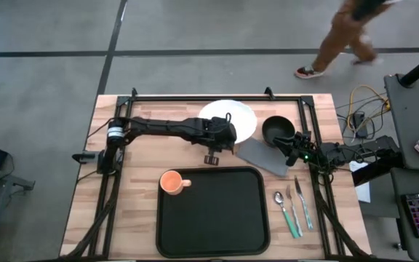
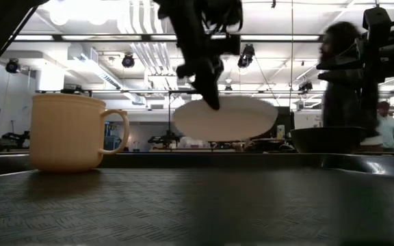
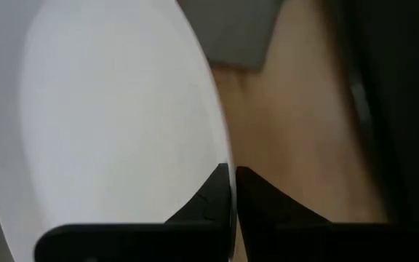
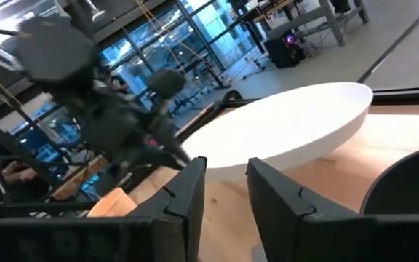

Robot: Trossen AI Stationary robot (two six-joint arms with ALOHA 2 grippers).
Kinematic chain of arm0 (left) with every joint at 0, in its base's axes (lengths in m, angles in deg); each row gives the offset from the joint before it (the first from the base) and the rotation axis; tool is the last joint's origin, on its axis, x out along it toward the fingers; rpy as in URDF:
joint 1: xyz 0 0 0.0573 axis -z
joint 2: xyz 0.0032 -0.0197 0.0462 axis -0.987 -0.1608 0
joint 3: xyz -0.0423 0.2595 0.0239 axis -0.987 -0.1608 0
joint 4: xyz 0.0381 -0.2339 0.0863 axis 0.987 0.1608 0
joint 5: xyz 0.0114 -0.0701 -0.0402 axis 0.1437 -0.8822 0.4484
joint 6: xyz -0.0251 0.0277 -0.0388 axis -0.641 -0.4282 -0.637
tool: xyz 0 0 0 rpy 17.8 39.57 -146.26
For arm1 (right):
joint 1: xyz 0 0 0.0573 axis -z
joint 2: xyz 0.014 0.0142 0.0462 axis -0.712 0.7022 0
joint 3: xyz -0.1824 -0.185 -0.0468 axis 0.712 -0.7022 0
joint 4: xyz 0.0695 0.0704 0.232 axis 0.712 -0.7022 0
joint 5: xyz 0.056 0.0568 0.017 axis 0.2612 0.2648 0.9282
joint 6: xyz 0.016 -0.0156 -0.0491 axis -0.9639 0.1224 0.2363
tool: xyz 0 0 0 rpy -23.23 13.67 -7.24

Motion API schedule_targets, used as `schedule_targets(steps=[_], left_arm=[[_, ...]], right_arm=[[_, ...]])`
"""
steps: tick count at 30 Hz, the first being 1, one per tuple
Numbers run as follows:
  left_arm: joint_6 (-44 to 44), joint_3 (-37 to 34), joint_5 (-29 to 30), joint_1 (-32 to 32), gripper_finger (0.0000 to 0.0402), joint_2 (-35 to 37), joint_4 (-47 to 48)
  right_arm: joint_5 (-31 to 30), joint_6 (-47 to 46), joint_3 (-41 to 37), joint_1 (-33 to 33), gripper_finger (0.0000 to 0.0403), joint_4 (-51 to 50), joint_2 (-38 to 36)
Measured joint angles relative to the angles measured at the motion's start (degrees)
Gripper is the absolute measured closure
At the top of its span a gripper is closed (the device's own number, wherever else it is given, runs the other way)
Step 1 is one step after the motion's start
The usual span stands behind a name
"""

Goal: Set up tray
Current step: Put the white plate on the black tray below the yellow mug

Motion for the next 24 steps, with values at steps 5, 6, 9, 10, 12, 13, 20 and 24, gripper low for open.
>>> schedule_targets(steps=[5, 6, 9, 10, 12, 13, 20, 24], left_arm=[[-3.3, 4.1, -0.1, 2.5, 0.0401, 0.0, 2.4], [-3.9, 4.7, 0.0, 3.0, 0.0401, 0.0, 2.8], [-6.5, 6.1, 0.1, 4.6, 0.0401, 0.1, 3.1], [-7.6, 6.5, 0.1, 5.3, 0.0401, 0.1, 3.1], [-9.4, 7.2, 0.0, 6.6, 0.0402, 0.1, 3.0], [-10.5, 7.4, 0.0, 7.3, 0.0402, 0.1, 2.9], [-19.9, 7.4, 0.0, 10.6, 0.0401, 0.1, 3.2], [-24.8, 7.4, -0.1, 12.6, 0.0401, 0.1, 3.2]], right_arm=[[0.0, 0.0, 0.0, 0.0, 0.0307, 0.0, 0.0], [0.0, 0.0, 0.0, 0.0, 0.0307, 0.0, 0.0], [0.0, 0.0, 0.0, 0.0, 0.0307, 0.0, 0.0], [0.0, 0.0, 0.0, 0.0, 0.0307, 0.0, 0.0], [0.0, 0.7, 0.0, 0.0, 0.0307, 0.0, 0.0], [0.0, 0.8, 0.0, 0.0, 0.0307, 0.0, 0.0], [0.0, 1.0, 0.0, 0.0, 0.0307, 0.0, 0.0], [0.0, 1.7, 0.0, 0.0, 0.0307, 0.0, 0.0]])
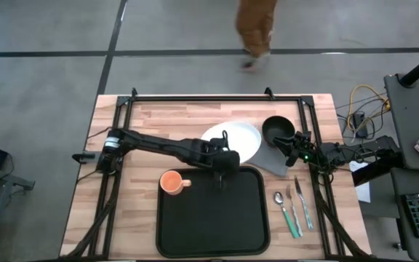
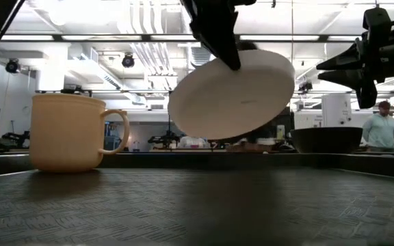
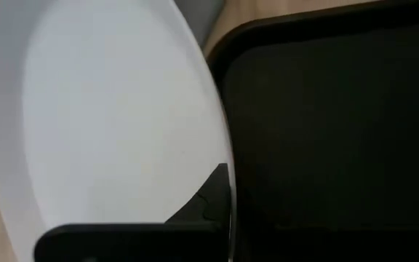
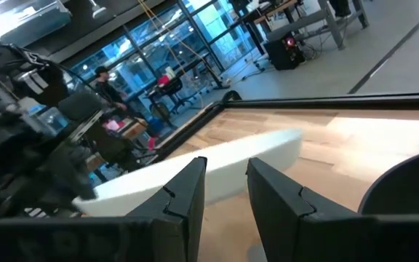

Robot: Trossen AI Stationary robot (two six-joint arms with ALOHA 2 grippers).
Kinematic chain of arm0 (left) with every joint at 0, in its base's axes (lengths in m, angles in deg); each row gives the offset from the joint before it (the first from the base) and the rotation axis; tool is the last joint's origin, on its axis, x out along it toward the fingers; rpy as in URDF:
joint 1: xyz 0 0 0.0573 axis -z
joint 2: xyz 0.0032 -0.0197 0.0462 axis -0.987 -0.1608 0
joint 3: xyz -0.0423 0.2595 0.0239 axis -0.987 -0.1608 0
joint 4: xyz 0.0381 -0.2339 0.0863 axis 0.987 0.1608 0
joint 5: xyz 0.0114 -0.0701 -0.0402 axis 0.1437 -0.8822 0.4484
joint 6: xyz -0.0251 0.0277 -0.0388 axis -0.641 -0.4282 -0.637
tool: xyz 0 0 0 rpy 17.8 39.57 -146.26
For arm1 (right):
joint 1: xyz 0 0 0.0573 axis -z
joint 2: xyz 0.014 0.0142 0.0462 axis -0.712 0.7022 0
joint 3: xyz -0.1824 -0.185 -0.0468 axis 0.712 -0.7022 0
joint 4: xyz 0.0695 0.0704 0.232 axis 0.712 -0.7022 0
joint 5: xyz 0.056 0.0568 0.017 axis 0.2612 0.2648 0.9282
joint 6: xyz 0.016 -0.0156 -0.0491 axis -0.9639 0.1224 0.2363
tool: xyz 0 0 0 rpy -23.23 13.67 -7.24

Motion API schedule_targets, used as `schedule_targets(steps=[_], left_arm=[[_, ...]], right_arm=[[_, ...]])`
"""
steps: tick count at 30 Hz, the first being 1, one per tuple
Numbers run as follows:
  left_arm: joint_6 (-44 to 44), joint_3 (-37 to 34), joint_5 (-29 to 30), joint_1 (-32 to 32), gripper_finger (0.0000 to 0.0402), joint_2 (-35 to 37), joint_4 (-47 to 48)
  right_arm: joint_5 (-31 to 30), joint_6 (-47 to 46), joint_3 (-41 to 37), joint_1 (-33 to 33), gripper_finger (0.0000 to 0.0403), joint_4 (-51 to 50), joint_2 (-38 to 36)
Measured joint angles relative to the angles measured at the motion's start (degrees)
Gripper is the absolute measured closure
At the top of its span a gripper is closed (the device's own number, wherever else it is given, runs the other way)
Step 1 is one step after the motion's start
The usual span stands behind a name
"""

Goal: Set up tray
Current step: Put the white plate on the black tray below the yellow mug

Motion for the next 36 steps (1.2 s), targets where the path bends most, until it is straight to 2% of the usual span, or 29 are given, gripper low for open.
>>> schedule_targets(steps=[36], left_arm=[[-1.5, -1.9, -0.1, 16.3, 0.0401, -0.1, -3.6]], right_arm=[[-1.6, 0.8, 0.0, 0.0, 0.0307, 0.0, 0.0]])
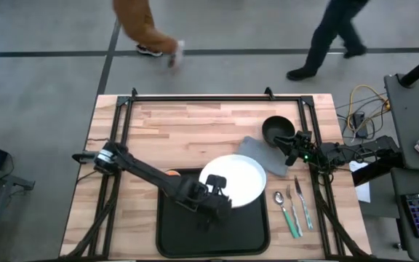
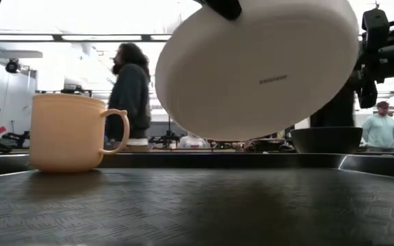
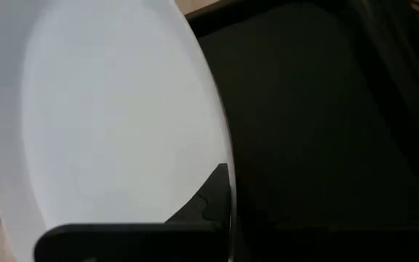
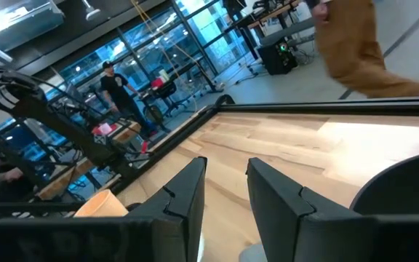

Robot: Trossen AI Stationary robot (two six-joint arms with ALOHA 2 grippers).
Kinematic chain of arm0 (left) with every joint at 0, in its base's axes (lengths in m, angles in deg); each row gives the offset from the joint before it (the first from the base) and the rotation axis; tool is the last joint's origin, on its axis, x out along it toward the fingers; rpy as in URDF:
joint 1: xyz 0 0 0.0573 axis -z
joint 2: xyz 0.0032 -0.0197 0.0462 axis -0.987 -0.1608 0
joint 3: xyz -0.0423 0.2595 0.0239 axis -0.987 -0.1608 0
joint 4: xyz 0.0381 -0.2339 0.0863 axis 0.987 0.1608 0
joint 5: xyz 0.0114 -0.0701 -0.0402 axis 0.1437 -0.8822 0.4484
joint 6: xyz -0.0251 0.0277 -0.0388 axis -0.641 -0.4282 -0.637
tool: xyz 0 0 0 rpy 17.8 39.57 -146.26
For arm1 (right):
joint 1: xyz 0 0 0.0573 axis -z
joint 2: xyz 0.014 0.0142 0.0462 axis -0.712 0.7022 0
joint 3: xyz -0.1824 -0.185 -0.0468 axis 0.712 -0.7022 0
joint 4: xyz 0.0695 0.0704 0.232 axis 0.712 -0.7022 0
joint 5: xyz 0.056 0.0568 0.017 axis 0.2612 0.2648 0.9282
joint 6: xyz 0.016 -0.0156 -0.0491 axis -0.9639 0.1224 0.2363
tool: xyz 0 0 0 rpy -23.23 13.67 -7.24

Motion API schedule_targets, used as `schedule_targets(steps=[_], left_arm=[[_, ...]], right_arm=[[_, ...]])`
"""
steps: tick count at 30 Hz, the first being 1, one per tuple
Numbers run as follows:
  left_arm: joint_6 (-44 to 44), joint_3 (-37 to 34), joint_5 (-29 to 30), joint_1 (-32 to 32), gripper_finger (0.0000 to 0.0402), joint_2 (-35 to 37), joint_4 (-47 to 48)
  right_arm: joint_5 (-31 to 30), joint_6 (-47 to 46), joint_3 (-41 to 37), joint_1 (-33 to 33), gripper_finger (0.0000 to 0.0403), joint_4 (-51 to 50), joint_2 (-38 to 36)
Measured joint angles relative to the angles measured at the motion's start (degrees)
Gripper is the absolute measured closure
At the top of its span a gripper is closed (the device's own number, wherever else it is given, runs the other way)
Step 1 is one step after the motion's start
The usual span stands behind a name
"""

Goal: Set up tray
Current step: Put the white plate on the black tray below the yellow mug

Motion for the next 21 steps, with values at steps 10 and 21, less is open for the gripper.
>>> schedule_targets(steps=[10, 21], left_arm=[[-0.6, -1.8, -1.7, 4.2, 0.0401, 0.0, -3.6], [-0.9, -6.2, -4.6, 6.9, 0.0402, -0.1, -8.6]], right_arm=[[0.0, 0.0, 0.0, 0.0, 0.0307, 0.0, 0.0], [0.0, 0.4, 0.0, 0.0, 0.0307, 0.0, 0.0]])
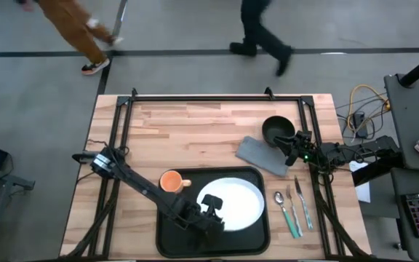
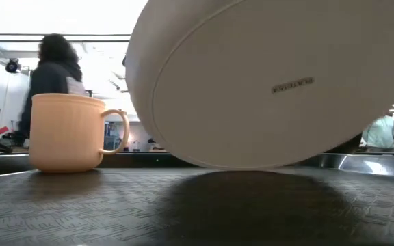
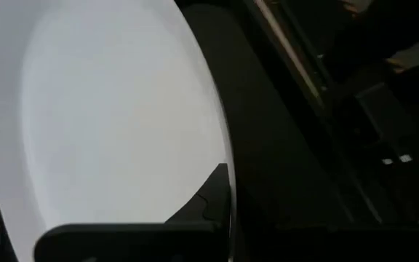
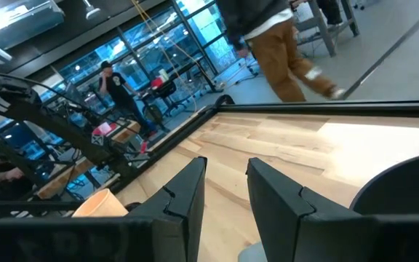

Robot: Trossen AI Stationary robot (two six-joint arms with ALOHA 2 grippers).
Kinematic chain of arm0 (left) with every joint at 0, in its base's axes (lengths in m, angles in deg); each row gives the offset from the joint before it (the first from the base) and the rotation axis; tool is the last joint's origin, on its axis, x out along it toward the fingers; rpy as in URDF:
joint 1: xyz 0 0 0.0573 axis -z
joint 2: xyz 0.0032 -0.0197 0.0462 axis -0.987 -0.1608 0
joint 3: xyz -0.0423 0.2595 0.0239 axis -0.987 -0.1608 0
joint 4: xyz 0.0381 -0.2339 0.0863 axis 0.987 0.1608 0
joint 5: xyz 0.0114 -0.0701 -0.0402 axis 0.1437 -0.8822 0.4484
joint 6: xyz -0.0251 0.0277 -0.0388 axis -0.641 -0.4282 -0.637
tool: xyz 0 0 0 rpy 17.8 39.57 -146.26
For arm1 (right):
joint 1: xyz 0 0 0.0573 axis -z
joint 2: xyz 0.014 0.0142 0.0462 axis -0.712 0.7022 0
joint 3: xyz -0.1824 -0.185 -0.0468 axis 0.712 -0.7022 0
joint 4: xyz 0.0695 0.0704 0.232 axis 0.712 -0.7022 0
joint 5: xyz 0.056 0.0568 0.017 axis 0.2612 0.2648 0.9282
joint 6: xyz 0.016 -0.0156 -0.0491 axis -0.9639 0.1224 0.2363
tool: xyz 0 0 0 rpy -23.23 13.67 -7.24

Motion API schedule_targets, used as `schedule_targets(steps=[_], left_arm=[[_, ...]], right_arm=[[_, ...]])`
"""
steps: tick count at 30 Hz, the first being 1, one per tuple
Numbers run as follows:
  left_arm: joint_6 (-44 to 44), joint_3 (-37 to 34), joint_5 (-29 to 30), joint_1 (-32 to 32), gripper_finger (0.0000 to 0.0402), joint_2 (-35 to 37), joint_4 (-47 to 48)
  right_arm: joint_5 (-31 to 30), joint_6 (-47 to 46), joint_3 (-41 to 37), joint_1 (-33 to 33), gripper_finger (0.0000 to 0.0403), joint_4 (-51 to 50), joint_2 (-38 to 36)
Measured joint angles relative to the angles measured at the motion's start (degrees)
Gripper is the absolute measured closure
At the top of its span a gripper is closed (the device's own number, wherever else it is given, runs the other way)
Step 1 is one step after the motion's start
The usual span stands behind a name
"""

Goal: Set up tray
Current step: Put the white plate on the black tray below the yellow mug

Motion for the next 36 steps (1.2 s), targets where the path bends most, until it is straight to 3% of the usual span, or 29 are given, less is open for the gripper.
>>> schedule_targets(steps=[19, 36], left_arm=[[-8.4, -7.7, -12.8, 0.4, 0.0401, 0.0, -2.1], [-8.4, -14.1, -17.7, 0.9, 0.04, 0.0, -3.0]], right_arm=[[0.0, 0.6, 0.0, 0.0, 0.0307, 0.0, 0.0], [0.0, 0.9, 0.0, 0.0, 0.0307, 0.0, 0.0]])
